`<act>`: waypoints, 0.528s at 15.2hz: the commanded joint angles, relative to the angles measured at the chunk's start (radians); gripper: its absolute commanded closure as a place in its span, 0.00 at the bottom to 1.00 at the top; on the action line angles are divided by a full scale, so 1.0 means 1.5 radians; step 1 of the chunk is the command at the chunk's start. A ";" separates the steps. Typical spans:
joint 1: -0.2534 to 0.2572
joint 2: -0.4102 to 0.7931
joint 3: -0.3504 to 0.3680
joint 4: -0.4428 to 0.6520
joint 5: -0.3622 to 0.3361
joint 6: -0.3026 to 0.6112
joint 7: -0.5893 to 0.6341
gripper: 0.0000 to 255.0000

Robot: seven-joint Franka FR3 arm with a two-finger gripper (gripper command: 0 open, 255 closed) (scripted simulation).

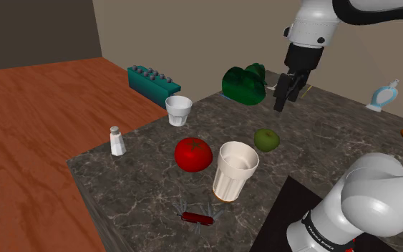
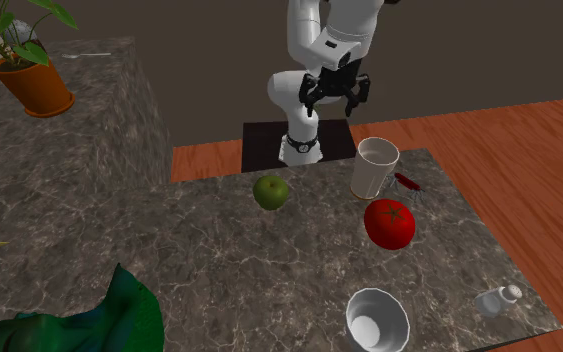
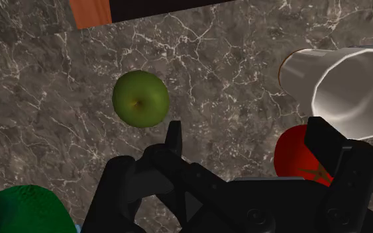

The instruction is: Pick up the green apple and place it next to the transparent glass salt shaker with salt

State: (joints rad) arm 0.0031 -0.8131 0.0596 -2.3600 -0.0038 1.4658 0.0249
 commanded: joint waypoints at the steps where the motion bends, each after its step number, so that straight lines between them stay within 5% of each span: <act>1: 0.000 0.000 0.000 0.000 0.000 0.000 0.000 0.00; 8: -0.041 0.059 -0.091 -0.064 -0.035 0.101 -0.061 0.00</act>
State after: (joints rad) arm -0.0476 -0.7379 -0.0541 -2.4451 -0.0474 1.5977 -0.0497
